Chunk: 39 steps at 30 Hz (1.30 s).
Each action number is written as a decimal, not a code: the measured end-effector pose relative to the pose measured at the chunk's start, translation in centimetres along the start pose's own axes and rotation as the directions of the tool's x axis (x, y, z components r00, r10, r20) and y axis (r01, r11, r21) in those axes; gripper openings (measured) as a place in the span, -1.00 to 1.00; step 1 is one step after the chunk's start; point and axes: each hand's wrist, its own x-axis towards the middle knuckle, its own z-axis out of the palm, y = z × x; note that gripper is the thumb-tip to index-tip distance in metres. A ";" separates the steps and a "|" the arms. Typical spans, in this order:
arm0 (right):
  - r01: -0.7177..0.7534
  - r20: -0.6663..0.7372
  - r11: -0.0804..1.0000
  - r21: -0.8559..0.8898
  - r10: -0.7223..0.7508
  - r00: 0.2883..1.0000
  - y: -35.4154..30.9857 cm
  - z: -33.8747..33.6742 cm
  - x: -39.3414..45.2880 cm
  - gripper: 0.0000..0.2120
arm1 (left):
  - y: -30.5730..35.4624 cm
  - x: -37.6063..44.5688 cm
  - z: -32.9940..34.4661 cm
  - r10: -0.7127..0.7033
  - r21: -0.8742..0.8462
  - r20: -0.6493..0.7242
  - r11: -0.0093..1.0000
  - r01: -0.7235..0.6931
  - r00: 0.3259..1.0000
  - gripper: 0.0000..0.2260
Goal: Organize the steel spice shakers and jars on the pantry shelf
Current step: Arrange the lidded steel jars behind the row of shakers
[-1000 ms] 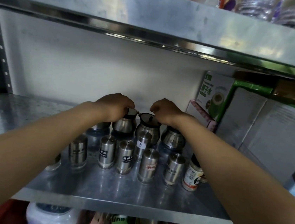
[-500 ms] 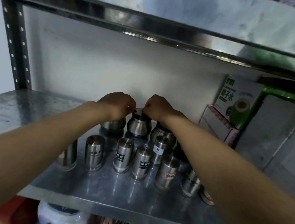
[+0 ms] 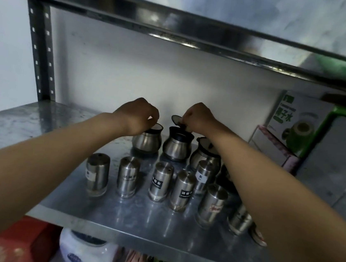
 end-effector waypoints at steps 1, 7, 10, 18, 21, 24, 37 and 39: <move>0.018 0.013 0.998 0.063 -0.019 1.000 0.1 -0.3 -0.1 -0.87 | -0.1 0.0 0.1 0.000 -0.002 0.002 1.000 0.000 1.000 -0.80; 0.060 0.125 0.991 0.120 -0.075 0.989 0.8 -1.2 -0.8 -0.76 | 0.0 0.3 0.5 -0.008 -0.003 0.064 1.000 0.009 0.998 -0.70; 0.066 0.175 0.994 0.088 -0.081 0.981 1.1 -0.9 -0.9 -0.74 | 0.7 0.6 1.0 0.000 0.021 0.133 1.000 -0.003 0.991 -0.64; 0.077 0.170 0.994 0.084 -0.091 0.981 1.4 -0.1 -0.6 -0.81 | 1.7 0.9 1.8 0.033 -0.046 0.136 0.999 -0.027 0.990 -0.61; 0.078 0.163 0.994 0.073 -0.090 0.982 1.4 0.2 -0.4 -0.80 | 1.6 1.0 2.1 0.039 -0.049 0.157 0.998 -0.031 0.987 -0.59; 0.062 0.167 0.997 0.052 -0.070 0.983 1.3 0.4 -0.3 -0.78 | 1.6 1.1 2.5 0.049 0.003 0.203 0.999 -0.050 0.978 -0.55; 0.096 0.226 0.995 0.011 -0.096 0.969 1.0 -0.1 -0.6 -0.80 | 2.9 1.2 2.6 0.082 -0.072 0.193 0.995 -0.069 0.978 -0.58; 0.095 0.225 0.995 -0.001 -0.093 0.970 0.9 -0.1 -0.6 -0.79 | 3.1 1.3 2.4 0.074 -0.054 0.206 0.996 -0.065 0.976 -0.57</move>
